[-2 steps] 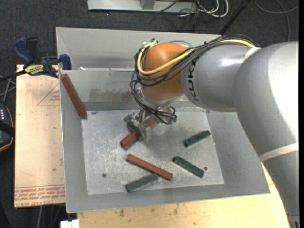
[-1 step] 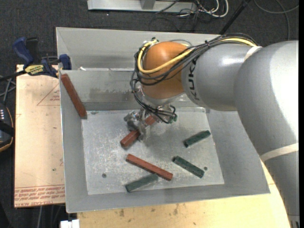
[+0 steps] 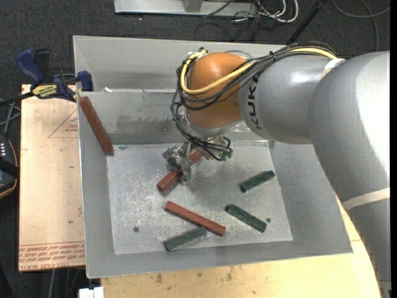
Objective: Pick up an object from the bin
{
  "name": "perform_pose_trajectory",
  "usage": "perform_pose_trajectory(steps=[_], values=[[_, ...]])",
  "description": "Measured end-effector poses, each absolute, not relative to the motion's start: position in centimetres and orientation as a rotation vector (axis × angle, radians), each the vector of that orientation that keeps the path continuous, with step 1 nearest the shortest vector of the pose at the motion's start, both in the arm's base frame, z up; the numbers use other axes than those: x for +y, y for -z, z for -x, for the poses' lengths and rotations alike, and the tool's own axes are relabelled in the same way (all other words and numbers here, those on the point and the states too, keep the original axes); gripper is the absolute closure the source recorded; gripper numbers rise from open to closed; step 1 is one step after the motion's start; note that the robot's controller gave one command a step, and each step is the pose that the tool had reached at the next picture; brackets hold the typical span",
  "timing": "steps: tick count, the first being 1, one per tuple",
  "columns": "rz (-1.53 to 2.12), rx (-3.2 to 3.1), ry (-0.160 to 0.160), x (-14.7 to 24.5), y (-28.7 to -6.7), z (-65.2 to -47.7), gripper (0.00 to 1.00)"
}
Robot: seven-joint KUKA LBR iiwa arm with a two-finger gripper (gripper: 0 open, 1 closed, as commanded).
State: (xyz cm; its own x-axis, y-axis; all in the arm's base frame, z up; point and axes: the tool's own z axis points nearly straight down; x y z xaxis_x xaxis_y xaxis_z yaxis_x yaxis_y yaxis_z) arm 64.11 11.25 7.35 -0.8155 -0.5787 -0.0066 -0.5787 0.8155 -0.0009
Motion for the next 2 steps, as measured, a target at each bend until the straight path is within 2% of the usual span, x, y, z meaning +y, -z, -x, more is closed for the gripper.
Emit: perform_pose_trajectory(steps=[2], values=[[0.952, 2.992, -0.003, 11.29, -9.04, -64.05, 1.0]])
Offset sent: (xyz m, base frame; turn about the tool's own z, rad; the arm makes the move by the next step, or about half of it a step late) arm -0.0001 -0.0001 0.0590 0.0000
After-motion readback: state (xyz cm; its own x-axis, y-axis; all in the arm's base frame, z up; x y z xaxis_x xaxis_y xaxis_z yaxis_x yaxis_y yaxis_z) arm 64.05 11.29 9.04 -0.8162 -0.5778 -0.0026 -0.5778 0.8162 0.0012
